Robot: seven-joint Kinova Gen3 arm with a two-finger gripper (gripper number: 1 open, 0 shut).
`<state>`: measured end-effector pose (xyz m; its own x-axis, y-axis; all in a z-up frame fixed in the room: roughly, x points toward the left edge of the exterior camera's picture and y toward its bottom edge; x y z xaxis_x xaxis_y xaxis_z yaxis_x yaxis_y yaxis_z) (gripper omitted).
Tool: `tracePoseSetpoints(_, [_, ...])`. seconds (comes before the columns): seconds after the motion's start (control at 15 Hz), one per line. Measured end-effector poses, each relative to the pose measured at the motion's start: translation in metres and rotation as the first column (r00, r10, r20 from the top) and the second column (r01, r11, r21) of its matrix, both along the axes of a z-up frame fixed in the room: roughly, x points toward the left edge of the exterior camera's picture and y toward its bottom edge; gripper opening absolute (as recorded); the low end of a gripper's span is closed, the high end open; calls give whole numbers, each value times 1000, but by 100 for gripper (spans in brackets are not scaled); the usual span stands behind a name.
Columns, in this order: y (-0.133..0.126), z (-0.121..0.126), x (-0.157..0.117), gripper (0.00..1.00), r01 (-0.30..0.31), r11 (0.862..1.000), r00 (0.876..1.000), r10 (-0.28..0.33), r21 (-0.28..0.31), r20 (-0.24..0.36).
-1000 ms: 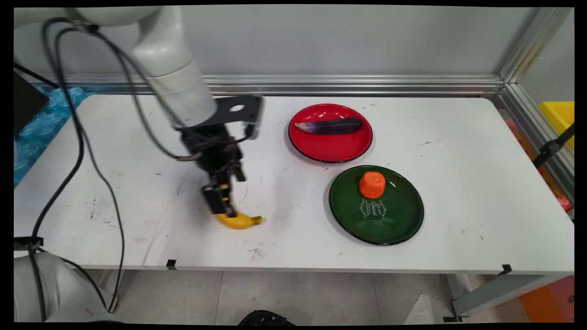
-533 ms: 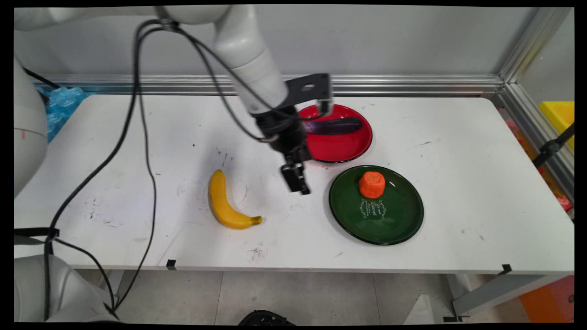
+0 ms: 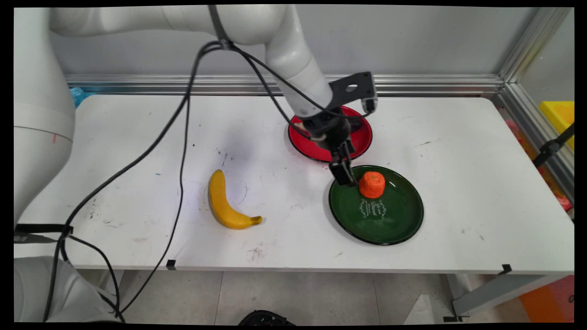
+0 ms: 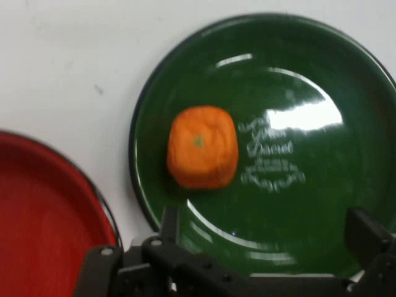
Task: Pick up the mandarin from the green plate
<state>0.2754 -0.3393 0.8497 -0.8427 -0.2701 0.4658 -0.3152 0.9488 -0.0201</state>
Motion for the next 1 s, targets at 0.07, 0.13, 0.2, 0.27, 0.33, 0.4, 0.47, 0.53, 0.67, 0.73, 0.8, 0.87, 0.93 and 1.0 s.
tracePoseSetpoints(0.07, [-3,-5,-3,100,0,1000,1000,0,-2,-7])
tracePoseSetpoints(0.13, [-6,-10,-7,100,1,1000,1000,-1,-3,-14])
tracePoseSetpoints(0.2, [-8,-16,-10,100,2,1000,1000,-2,-3,-21])
tracePoseSetpoints(0.27, [-10,-20,-12,100,3,1000,1000,-3,-3,-24])
tracePoseSetpoints(0.33, [-13,-27,-16,100,5,1000,1000,-5,-4,-30])
tracePoseSetpoints(0.4, [-16,-34,-19,100,8,1000,999,-8,-6,-35])
tracePoseSetpoints(0.47, [-19,-40,-22,100,11,1000,999,-11,-9,-38])
tracePoseSetpoints(0.53, [-22,-45,-24,100,13,1000,999,-14,-13,-41])
tracePoseSetpoints(0.67, [-29,-56,-28,100,18,1000,999,-19,-21,-46])
tracePoseSetpoints(0.73, [-32,-61,-30,100,20,1000,999,-21,-24,-48])
tracePoseSetpoints(0.8, [-33,-63,-30,100,20,999,999,-22,-26,-49])
tracePoseSetpoints(0.87, [-36,-67,-32,100,21,999,998,-23,-29,-51])
tracePoseSetpoints(0.93, [-37,-70,-33,100,21,999,998,-23,-30,-53])
tracePoseSetpoints(1.0, [-40,-73,-34,100,21,999,998,-23,-31,-56])
